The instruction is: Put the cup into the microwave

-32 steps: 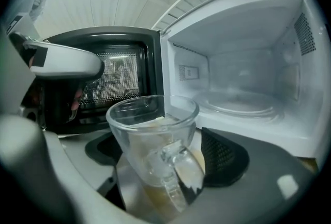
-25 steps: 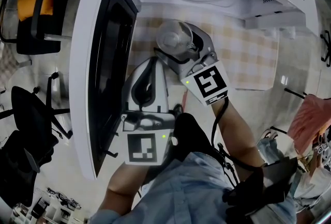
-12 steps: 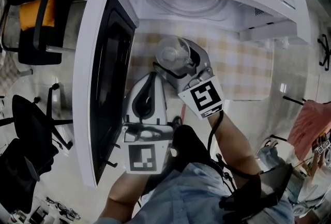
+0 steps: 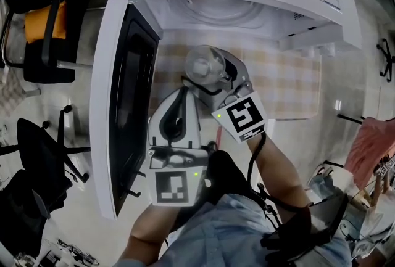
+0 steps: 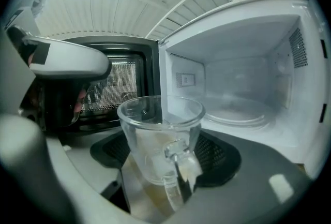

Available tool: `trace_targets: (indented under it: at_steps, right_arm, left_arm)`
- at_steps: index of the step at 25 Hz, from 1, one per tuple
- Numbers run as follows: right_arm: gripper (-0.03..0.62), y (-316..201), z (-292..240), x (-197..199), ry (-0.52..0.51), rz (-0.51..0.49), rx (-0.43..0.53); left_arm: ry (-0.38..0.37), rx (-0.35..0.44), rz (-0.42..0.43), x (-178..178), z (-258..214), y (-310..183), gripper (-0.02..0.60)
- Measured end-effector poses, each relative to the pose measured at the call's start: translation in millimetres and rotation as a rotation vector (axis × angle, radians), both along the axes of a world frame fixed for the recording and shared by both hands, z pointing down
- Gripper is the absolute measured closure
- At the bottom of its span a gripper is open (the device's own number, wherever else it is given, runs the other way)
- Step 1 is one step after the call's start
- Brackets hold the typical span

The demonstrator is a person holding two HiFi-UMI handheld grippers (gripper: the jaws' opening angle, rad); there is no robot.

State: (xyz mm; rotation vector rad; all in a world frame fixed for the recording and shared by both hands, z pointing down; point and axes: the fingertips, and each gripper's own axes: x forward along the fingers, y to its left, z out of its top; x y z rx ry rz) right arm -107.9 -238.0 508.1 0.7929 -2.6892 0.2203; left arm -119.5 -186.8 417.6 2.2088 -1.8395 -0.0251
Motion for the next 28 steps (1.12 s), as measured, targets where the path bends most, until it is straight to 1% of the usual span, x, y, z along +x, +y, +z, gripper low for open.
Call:
trace_targets:
  at_steps: [8, 14, 18, 28]
  right_arm:
    - [0.233, -7.0, -23.6, 1.5, -0.007, 0.025, -0.005]
    - [0.233, -17.1, -45.7, 6.3, -0.009, 0.045, 0.011]
    - [0.233, -26.9, -54.4, 13.9, -0.007, 0.071, 0.013]
    - [0.233, -55.5, -60.9, 23.3, 0.004, 0.129, 0.009]
  left_arm:
    - [-0.021, 0.006, 0.015, 4.6, -23.5, -4.6, 0.575]
    - [-0.031, 0.023, 0.019, 5.1, -41.5, -13.8, 0.575]
    - [-0.026, 0.033, 0.025, 8.8, -50.3, -22.6, 0.575]
    - [-0.014, 0.04, 0.076, 16.2, -62.8, -45.5, 0.575]
